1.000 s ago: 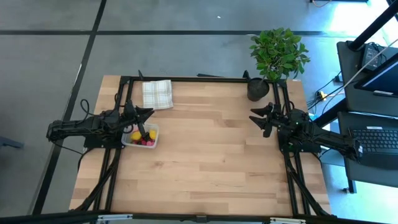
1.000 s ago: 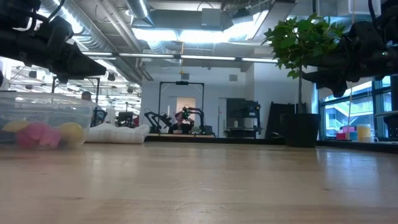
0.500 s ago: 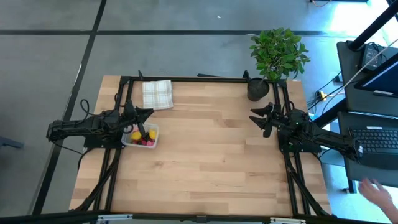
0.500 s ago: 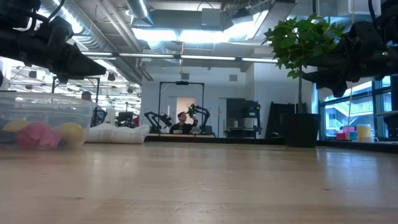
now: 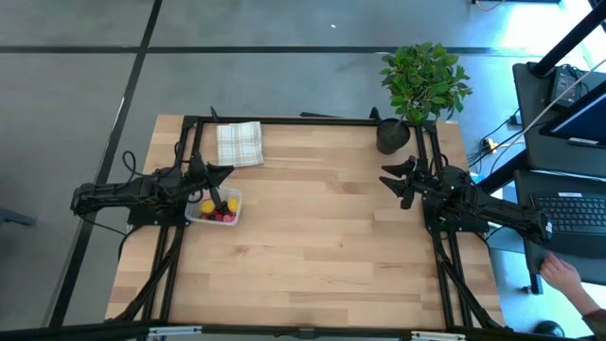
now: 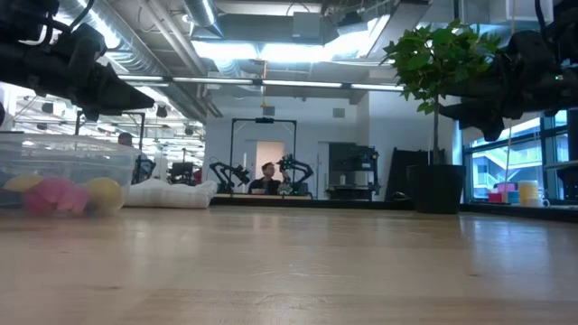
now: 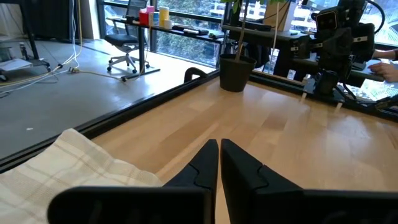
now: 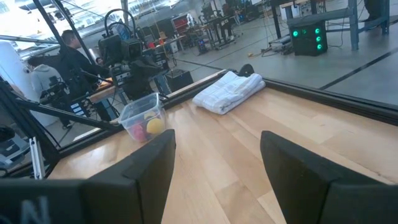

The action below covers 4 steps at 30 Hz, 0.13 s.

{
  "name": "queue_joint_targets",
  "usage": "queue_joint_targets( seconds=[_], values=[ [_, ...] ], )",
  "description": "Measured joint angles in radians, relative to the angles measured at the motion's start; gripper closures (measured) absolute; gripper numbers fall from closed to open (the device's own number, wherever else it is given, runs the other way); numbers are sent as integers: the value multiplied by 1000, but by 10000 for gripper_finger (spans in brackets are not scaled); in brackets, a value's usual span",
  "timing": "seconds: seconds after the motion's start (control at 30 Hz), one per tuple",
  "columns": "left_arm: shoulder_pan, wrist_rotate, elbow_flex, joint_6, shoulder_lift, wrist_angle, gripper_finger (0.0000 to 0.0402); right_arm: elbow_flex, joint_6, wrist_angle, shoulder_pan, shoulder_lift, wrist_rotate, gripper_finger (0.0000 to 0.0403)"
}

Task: Pick and placing Produce into tupperware
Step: Return to Home Position

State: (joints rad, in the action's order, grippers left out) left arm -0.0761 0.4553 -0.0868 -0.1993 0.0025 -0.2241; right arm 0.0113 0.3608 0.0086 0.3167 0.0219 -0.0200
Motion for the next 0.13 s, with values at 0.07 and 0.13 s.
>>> queue_joint_targets(
  seconds=[0.07,0.13],
  values=[
    [0,0,0,0,0,0,393,0,-1,0,0,0,0,166],
    [0,0,0,0,0,0,396,0,0,0,0,0,0,166]
  ],
)
